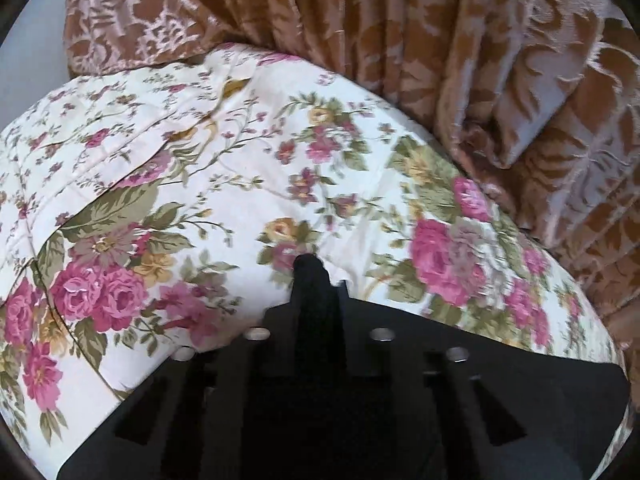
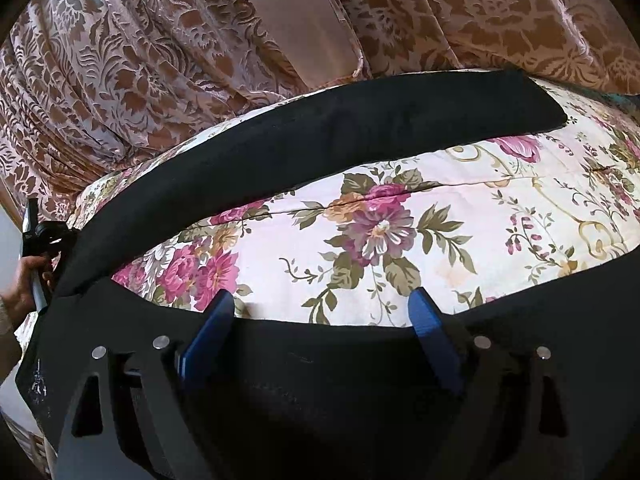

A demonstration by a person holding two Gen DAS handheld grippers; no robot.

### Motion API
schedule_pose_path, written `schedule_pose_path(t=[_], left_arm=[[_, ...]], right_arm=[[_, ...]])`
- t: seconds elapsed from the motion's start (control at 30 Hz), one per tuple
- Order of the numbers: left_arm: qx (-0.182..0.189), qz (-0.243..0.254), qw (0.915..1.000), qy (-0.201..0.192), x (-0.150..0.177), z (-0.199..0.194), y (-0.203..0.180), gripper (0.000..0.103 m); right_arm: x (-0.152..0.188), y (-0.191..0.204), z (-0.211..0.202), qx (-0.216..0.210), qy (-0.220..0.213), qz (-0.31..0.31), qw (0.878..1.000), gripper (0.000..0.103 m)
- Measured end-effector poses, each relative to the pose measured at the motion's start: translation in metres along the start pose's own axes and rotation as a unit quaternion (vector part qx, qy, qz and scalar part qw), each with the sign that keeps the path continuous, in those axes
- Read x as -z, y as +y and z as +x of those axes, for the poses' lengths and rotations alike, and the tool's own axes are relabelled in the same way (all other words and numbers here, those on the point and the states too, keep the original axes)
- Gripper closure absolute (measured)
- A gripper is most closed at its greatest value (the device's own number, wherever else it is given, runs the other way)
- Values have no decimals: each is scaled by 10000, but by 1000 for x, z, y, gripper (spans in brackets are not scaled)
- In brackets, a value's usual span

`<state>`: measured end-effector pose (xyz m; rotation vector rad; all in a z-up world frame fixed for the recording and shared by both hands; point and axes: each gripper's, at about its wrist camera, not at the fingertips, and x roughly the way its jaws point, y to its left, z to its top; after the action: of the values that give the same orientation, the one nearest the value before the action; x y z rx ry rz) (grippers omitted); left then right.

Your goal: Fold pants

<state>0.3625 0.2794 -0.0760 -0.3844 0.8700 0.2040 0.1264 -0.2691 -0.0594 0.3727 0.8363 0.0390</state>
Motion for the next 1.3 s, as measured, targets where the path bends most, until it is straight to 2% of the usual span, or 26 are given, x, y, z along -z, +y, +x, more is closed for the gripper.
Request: schedule_pose_path(t=[0.23,0.37,0.57,0.73,0.9,1.03,1.17,1.3], left_arm=[[141,213,9985,-494,14,-49,-10,93],[432,165,9960,-767,29,-89,-6,93],[1127,-442,9872,-1041,68,-147,20,94],[1472,-899,9792,-1066,112,-174,44,94],[1638,-1217,9734,-1042,160,-186,63,95],[1556,-1393,9739,-889,183,-172,69,95],[1437,-1189,9776,-973,194,-164,65,95],[1573,-1261,9743,-1005,197,-162,70,95]], right_arm=[[0,-1,-1,-6,1,1,10000,14],[0,-1,-1,-8,-2,1,10000,14],[1,-1,-1,-8,0,-2,10000,14],[1,-1,0,-10,-3,-6,10000,14],[1,-1,0,-3,1,-15,10000,14],[-3,4,3,144,141,-97,9998,14],[-17,20,4,536,441,-356,9970,14],[-61,48,-4,166,157,-284,9993,14]])
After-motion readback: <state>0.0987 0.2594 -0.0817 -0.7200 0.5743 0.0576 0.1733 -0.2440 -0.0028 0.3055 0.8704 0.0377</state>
